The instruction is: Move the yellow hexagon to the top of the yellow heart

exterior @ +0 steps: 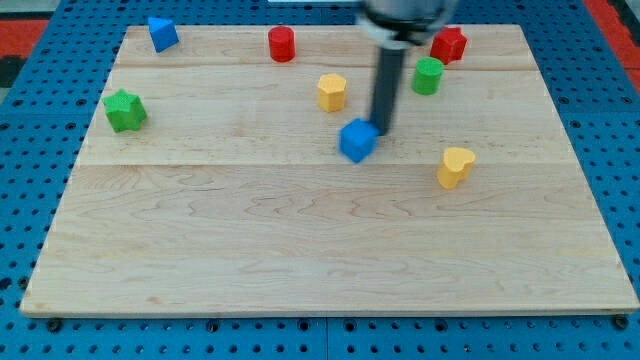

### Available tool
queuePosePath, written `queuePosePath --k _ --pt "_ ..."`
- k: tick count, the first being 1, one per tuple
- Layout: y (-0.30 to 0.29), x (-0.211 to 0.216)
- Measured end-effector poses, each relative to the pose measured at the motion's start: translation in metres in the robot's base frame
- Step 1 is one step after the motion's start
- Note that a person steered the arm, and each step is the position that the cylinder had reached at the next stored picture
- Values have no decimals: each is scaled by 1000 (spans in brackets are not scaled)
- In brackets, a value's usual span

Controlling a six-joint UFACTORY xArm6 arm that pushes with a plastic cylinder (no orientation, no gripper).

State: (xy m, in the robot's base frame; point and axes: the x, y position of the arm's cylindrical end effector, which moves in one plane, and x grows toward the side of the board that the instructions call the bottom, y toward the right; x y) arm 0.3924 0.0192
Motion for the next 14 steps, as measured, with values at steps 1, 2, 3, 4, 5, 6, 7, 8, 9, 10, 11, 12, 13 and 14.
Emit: queuePosePath --k 1,2,3,4,5,6,7,8,9,10,11,12,13,14 --pt "-77 -5" --pt "-105 -56" --pt "-28 -72" --pt "43 -64" --pt "49 -37" --pt "50 -72" --pt "88 -64" --pt "139 -20" --pt "121 -20" --pt "90 -19" --pt "72 -13" --pt "70 -11" --pt "71 -10" --pt "74 -10"
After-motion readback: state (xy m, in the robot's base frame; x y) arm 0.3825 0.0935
